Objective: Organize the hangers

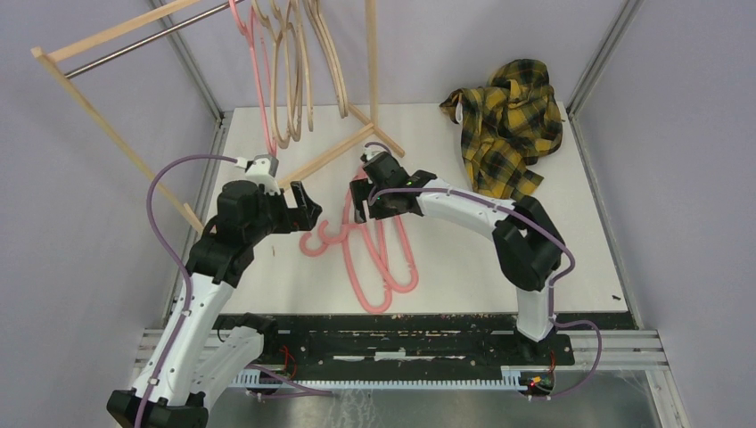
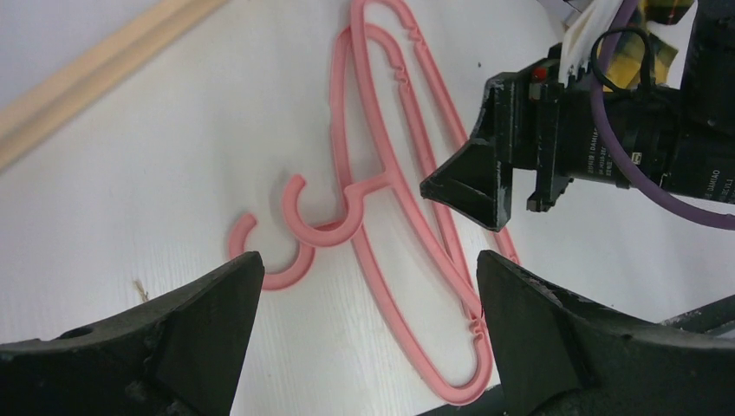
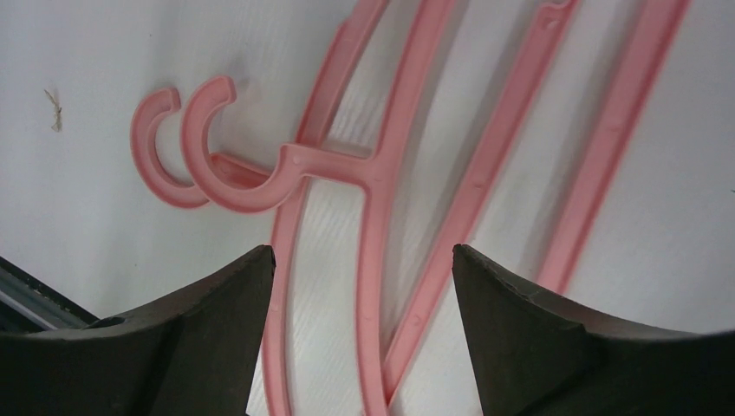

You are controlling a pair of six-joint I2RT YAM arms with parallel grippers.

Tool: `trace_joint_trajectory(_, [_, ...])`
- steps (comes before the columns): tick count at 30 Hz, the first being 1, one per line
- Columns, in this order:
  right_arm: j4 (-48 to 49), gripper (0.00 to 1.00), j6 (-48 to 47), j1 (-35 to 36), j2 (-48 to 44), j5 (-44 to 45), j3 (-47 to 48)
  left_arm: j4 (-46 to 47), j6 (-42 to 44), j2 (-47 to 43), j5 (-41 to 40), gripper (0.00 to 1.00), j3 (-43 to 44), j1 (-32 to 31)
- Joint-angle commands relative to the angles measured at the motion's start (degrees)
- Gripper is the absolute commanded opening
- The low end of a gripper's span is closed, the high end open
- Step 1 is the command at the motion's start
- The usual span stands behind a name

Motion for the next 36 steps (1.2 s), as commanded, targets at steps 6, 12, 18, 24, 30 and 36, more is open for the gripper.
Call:
trace_joint_trajectory(6, [-3.54,0.78,-2.24,2.44,11.43,-0.78,11.00,6.07,-3.35,-1.28,1.91,0.99,-3.28,-0.15])
trace_joint_trajectory(12, [-3.91,0.78,-2.35,2.44,14.01,4.95,11.10,6.26,-2.77,-1.46,2.16,0.99,-3.73,-0.19])
trace_joint_trajectory(18, [-3.53,0.76,-2.11,2.48,15.11,5.70,12.18,6.76,-2.93,-1.72,2.61,0.99,-4.33,-0.21])
trace_joint_trajectory(24, [-4.25,0.53,-2.81,2.44,16.93,6.84,11.20,6.78,-3.16,-2.48,3.72,0.99,-4.62,-0.22])
trace_joint_trajectory(30, [-1.54,0.07,-0.87,1.82,14.68,6.87,8.59,7.12,-3.40,-2.24,5.40,0.99,-5.09,-0.24])
trace_joint_trajectory(36, [13.55,0.01,11.13,-5.15,3.58,-4.26,-0.45,11.25,-7.12,-3.11,8.09,0.99,-8.77,-1.96])
